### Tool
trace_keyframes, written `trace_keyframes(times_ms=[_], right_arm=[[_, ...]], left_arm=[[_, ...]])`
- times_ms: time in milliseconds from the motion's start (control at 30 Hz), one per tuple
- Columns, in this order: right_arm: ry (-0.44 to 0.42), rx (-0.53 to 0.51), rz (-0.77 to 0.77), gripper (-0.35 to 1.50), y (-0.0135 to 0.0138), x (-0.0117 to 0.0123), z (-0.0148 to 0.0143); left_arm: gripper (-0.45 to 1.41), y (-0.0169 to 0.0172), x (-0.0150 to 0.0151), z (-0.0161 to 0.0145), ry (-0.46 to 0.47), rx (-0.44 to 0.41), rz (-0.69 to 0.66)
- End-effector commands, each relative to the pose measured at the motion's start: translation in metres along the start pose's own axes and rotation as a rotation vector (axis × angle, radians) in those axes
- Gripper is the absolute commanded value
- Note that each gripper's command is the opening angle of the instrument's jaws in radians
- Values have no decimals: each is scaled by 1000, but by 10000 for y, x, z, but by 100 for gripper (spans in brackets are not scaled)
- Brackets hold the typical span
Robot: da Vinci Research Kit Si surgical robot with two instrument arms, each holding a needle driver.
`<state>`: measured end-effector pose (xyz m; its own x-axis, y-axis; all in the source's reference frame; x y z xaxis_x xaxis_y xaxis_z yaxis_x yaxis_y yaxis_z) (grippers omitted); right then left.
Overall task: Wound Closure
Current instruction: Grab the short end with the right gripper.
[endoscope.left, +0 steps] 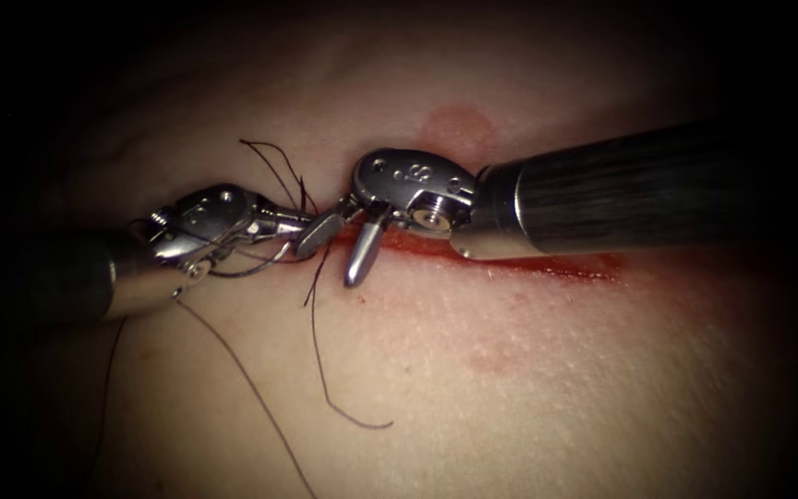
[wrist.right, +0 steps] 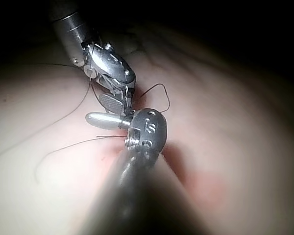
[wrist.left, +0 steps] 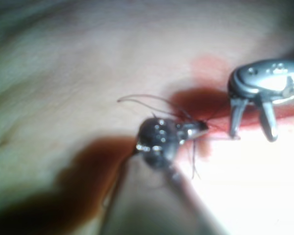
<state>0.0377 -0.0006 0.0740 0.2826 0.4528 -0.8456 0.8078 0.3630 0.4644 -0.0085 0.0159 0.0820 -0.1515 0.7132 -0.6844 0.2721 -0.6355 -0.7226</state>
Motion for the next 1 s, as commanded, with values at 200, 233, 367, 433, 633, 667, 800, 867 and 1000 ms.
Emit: trace_keyframes(times_ms=[200, 233, 367, 433, 633, 667, 800, 867, 1000], right_arm=[[75, -161, -26, 57, 21, 17, -13], [107, -193, -31, 61, 23, 19, -17], [161, -218, -43, 59, 17, 18, -23], [191, -200, -45, 54, 12, 17, -24], [259, -209, -45, 56, 7, 15, -25], [274, -219, -43, 56, 6, 15, -26], [307, -246, -39, 56, -2, 14, -24], [306, -243, -40, 51, -8, 13, -22], [301, -234, -44, 49, -15, 14, -15]], left_arm=[[-35, -2, -6, 6, -1, -9, 2], [-35, -1, -6, 6, -1, -10, 2], [-35, -1, -6, 6, -2, -13, 3], [-35, -1, -6, 6, -2, -14, 3], [-35, 0, -6, 7, -3, -16, 4], [-35, 0, -6, 7, -3, -17, 4], [-35, 0, -6, 6, -4, -20, 4], [-35, 0, -6, 6, -4, -22, 4], [-35, 1, -6, 5, -4, -23, 4]])
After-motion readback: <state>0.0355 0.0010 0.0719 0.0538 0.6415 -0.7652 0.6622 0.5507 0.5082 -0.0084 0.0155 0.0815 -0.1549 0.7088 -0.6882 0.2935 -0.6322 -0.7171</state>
